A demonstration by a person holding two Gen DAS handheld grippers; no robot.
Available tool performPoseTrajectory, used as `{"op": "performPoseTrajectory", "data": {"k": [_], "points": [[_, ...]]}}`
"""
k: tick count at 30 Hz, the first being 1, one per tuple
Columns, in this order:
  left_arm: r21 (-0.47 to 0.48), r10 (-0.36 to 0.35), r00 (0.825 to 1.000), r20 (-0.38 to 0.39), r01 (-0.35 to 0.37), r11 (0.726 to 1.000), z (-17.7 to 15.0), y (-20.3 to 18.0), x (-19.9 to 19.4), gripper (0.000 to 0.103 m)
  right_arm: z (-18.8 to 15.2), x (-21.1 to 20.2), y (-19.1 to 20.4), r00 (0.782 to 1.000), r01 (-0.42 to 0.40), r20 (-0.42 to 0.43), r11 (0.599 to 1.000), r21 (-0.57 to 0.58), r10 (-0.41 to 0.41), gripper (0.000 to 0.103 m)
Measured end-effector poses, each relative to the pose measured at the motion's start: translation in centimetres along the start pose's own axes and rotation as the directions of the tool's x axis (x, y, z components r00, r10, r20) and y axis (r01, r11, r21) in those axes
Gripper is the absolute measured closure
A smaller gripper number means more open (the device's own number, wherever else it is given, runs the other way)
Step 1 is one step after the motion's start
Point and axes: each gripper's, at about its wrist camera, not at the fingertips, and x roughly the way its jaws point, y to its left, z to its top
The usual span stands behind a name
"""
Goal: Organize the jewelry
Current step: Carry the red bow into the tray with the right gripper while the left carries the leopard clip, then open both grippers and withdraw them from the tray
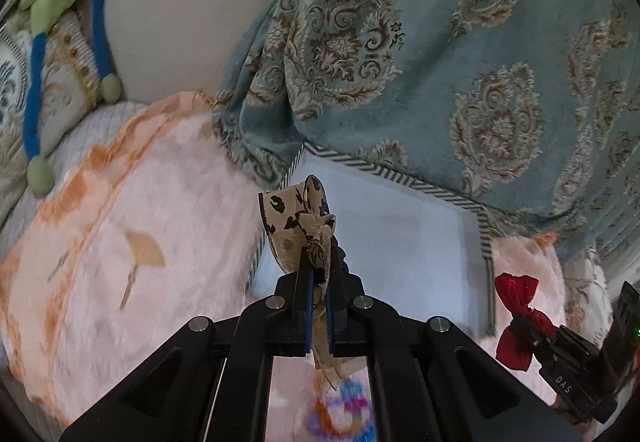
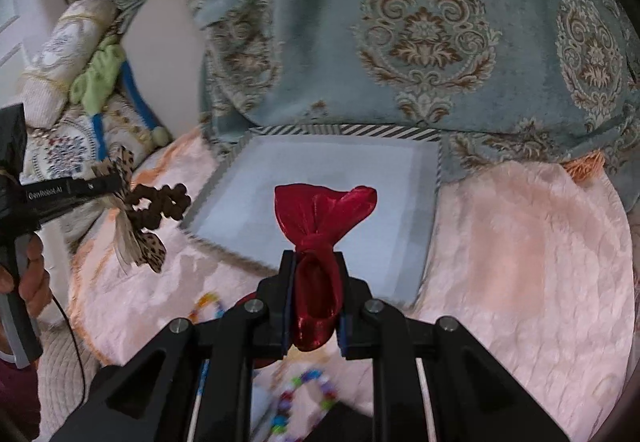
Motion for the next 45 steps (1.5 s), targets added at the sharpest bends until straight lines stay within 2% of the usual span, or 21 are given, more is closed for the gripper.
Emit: {"op": "performPoseTrajectory", "data": {"k": [5, 9, 14, 18, 20, 24, 26, 28, 34, 37, 45], "points": [[0.01, 0.027, 0.999, -0.022, -0.026, 1.0, 1.5, -0.1, 4.8, 0.103, 1.2, 4.2, -1.4, 0.998, 0.043, -0.052, 0.999, 0.008, -0.042, 0.086], [-0.001, 0.048, 0.996, -0.07, -0.048, 0.999, 1.4, 0.4, 8.6, 0.103, 1.2, 7.2, -2.6, 0.99, 0.08, -0.12, 0.997, 0.014, -0.078, 0.086], [-0.014, 0.066, 0.991, -0.113, -0.068, 0.998, 0.6, 1.2, 11.6, 0.103, 0.7, 10.1, -4.6, 0.979, 0.124, -0.171, 0.992, 0.039, -0.115, 0.086], [-0.031, 0.077, 0.986, -0.146, -0.083, 0.996, -0.1, 1.7, 12.7, 0.103, 0.3, 11.4, -5.2, 0.975, 0.12, -0.196, 0.992, 0.041, -0.11, 0.086], [-0.03, 0.085, 0.985, -0.149, -0.09, 0.995, -0.3, 2.0, 12.7, 0.103, 0.3, 11.3, -4.9, 0.976, 0.122, -0.188, 0.992, 0.033, -0.113, 0.081], [-0.049, 0.074, 0.986, -0.15, -0.082, 0.995, -0.5, 2.5, 12.1, 0.086, 0.4, 11.1, -4.6, 0.978, 0.102, -0.189, 0.994, 0.043, -0.093, 0.071], [-0.041, 0.076, 0.986, -0.145, -0.083, 0.996, -0.5, 2.4, 11.4, 0.084, 0.5, 10.5, -4.6, 0.983, 0.077, -0.174, 0.995, 0.069, -0.064, 0.057], [-0.027, 0.083, 0.987, -0.134, -0.088, 0.996, -0.8, 2.2, 10.5, 0.083, 0.5, 9.6, -4.6, 0.987, 0.067, -0.155, 0.993, 0.094, -0.051, 0.053], [0.018, 0.094, 0.99, -0.103, -0.092, 0.996, -2.8, 1.1, 7.3, 0.083, 0.4, 6.7, -4.3, 0.988, 0.081, -0.141, 0.99, 0.117, -0.065, 0.052], [0.037, 0.083, 0.991, -0.107, -0.079, 0.996, -3.9, 0.5, 5.8, 0.083, -0.1, 4.9, -3.7, 0.988, 0.092, -0.134, 0.989, 0.119, -0.076, 0.046], [0.109, 0.109, 0.993, -0.035, -0.104, 0.989, -7.4, -1.2, 0.3, 0.083, -2.6, -0.9, -0.9, 0.992, 0.087, -0.105, 0.991, 0.102, -0.076, 0.044]]}}
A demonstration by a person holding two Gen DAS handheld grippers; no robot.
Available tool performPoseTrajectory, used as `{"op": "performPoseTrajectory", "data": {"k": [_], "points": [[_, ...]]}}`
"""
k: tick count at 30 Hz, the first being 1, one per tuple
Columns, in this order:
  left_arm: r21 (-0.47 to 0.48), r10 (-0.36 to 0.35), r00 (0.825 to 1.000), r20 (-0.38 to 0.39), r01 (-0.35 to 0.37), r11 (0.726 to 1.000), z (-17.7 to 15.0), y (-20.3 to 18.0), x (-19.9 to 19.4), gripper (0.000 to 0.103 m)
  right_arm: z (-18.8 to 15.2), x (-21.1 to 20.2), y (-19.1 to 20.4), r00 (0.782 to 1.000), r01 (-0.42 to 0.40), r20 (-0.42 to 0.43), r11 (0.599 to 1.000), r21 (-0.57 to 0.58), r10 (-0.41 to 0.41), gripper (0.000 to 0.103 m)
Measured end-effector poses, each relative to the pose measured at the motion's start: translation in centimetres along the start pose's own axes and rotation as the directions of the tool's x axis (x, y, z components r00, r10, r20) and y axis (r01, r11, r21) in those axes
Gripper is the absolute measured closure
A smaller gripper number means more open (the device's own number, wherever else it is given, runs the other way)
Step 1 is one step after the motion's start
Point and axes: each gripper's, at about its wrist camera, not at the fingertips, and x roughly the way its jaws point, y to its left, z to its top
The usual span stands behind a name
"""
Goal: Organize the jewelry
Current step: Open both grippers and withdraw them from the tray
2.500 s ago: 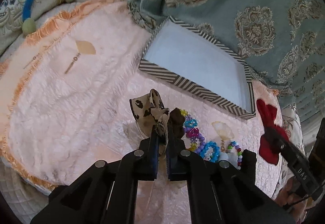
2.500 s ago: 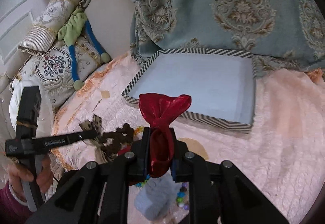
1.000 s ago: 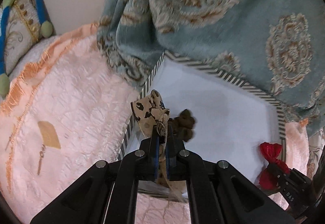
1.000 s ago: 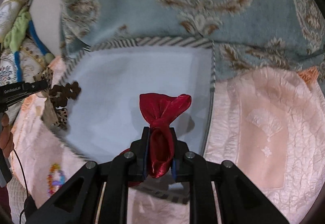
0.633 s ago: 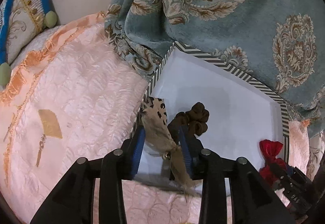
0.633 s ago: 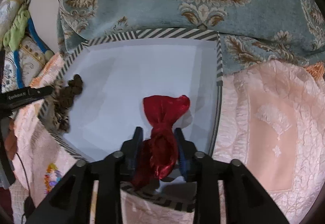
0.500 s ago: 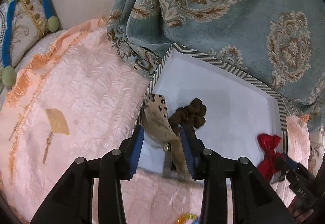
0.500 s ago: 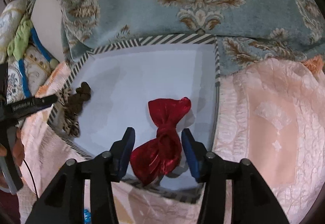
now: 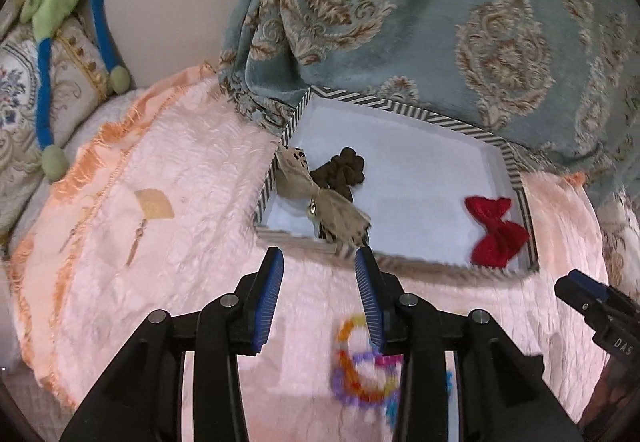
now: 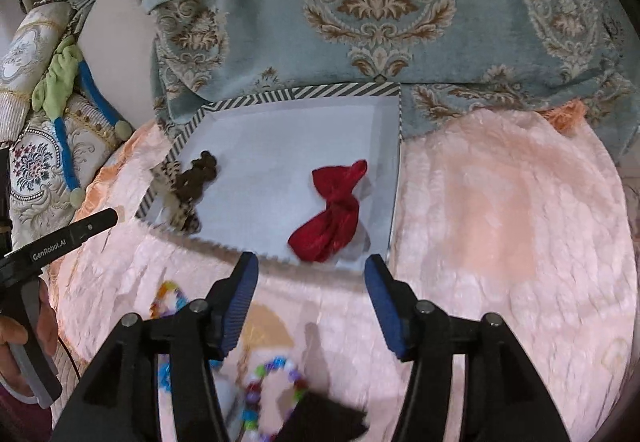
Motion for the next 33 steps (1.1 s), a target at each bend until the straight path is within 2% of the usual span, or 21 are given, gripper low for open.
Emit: {"op": "performPoseTrajectory", "data": {"k": [13, 23, 33], "points": [[0.042, 0.015, 0.998, 0.065, -0.017, 0.999, -5.5, -0.7, -7.0, 0.083, -5.5, -7.1, 2.7, 0.999, 0.006, 0.043, 0.999, -0.044, -0.004, 0.041], [0.042, -0.003, 0.998, 0.06, 0.0, 0.999, -7.9, -0.6, -9.1, 0.083, -8.4, -11.3, 4.8, 0.996, -0.004, 0.088, 0.997, -0.077, 0.011, 0.037], [0.024, -0.015, 0.999, 0.039, 0.014, 1.0, -9.2, 0.0, -9.7, 0.083, -10.6, -11.9, 4.7, 0.998, -0.008, 0.067, 0.997, -0.071, 0.013, 0.037]]}}
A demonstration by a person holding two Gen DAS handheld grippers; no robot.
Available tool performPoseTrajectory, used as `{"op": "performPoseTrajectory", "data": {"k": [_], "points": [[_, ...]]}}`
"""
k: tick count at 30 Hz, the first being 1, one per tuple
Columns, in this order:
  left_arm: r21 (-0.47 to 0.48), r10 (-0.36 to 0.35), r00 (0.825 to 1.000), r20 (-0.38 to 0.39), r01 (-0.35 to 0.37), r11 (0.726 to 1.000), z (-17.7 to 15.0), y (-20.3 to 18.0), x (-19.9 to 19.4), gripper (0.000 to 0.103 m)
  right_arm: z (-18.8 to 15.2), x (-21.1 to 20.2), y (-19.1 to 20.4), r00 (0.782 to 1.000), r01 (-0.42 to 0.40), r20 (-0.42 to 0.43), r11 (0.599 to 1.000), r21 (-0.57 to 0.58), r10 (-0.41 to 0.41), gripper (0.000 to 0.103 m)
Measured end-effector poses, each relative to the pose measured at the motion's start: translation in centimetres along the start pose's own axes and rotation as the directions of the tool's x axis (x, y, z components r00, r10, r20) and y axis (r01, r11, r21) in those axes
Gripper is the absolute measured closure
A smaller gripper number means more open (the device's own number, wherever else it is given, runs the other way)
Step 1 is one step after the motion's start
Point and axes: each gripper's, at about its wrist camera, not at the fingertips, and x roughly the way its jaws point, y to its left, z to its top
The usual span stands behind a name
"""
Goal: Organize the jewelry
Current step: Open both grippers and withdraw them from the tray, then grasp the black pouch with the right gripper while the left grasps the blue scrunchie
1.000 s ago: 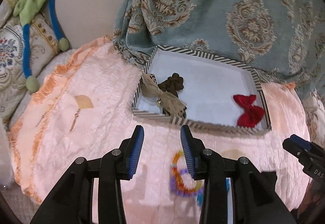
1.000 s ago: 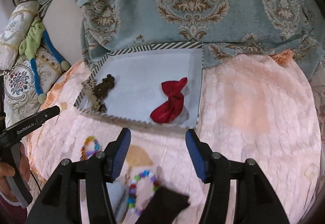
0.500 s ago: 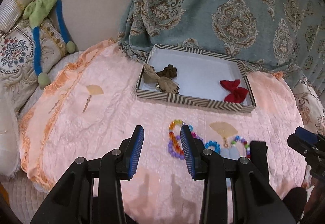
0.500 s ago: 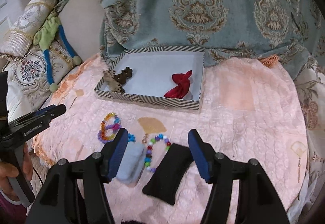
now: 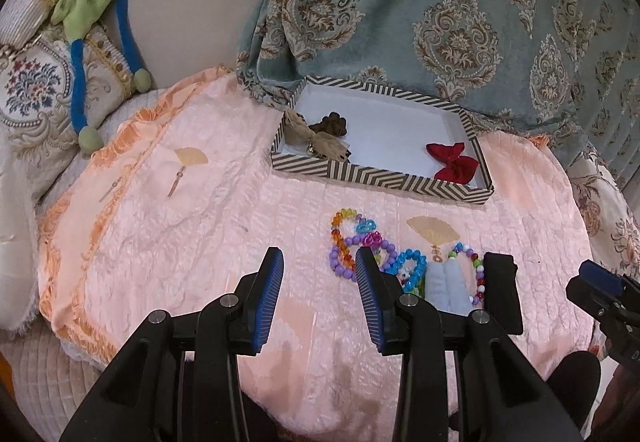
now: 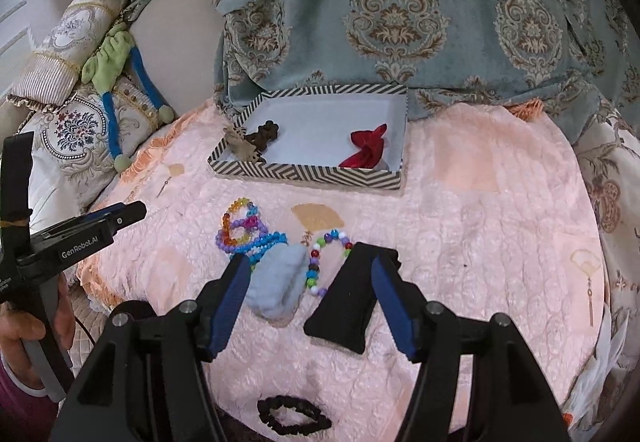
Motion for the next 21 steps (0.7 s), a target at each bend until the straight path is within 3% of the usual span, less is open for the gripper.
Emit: {"op": "performPoseTrajectory", "data": {"k": [13, 21], "points": [[-0.072, -0.088, 0.993, -0.075, 0.083, 0.994, -1.7, 0.7, 0.9, 0.083, -1.8, 0.8, -1.3, 0.999, 0.016, -0.047, 1.0, 0.026, -0.014, 0.037], [-0.12, -0.242, 0.956, -0.165, 0.224, 0.967, -2.8, -1.8, 3.0, 0.078, -3.3, 3.9, -2.3, 0.993, 0.023, -0.117, 0.998, 0.06, -0.015, 0.037]]}}
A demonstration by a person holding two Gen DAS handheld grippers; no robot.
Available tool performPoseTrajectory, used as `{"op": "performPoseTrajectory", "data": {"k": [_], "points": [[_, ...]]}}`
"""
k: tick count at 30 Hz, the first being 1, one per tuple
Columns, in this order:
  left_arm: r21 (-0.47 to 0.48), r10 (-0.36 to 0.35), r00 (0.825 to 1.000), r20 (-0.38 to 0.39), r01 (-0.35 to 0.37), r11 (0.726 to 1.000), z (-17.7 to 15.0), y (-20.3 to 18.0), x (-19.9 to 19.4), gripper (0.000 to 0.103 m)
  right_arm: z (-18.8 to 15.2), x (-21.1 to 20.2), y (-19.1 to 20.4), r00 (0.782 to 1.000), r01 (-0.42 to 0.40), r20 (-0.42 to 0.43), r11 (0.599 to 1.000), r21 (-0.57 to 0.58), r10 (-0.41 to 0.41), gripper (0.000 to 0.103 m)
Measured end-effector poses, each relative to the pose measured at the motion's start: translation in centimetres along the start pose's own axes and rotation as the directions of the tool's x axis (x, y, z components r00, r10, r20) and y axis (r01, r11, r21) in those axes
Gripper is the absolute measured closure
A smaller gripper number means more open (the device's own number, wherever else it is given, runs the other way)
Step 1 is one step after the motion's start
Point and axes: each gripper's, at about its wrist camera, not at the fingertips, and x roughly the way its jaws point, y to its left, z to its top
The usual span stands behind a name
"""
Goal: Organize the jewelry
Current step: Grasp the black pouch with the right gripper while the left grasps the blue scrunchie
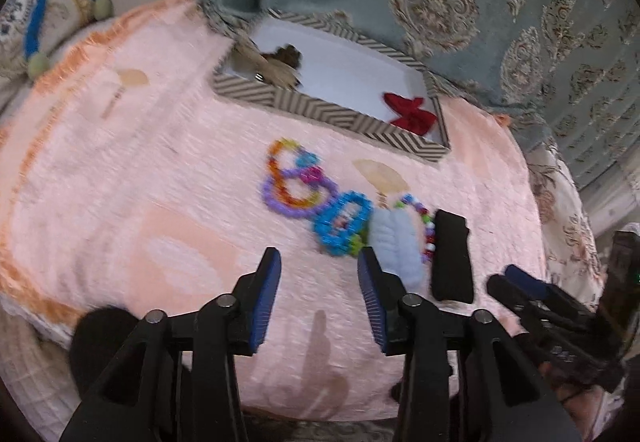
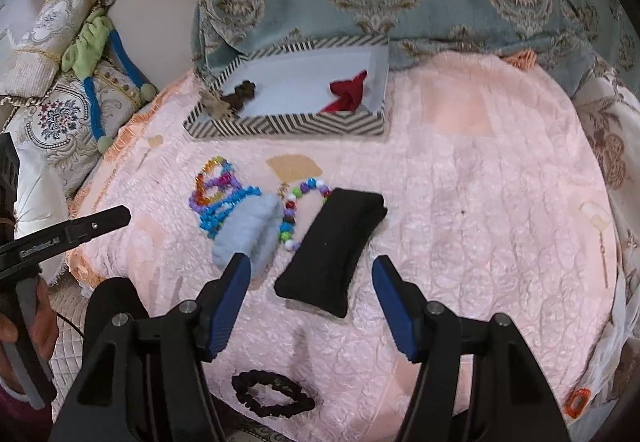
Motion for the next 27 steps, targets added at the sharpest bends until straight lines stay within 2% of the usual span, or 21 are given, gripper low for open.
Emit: {"op": "performPoseTrajectory", "data": {"k": [5, 19, 24, 27], "points": [[0.011, -0.032, 0.999, -0.043, 0.033, 0.999, 0.0, -1.5, 1.6, 0.076, 0.0, 2.1, -0.6, 0.999, -0.002, -0.034, 1.0, 0.027, 0.003, 0.037], [0.06, 0.044, 0.998, -0.05, -0.041, 0.997, -0.4, -3.1, 3.5, 0.076, 0.6, 4.4, -0.7, 0.998, -0.021, -0.058, 0.997, 0.07, 0.025, 0.037], [0.056, 0.044, 0.998, -0.052, -0.041, 0.998, -0.3, -3.0, 3.6, 0.076, 0.7, 5.5, -0.4, 0.997, -0.015, -0.072, 0.998, 0.058, 0.019, 0.037], [0.045, 0.031, 0.998, -0.063, -0.028, 0.999, -0.2, -3.0, 3.9, 0.076, 0.8, 5.9, -0.5, 0.997, 0.019, -0.082, 1.0, 0.024, -0.017, 0.037]]}}
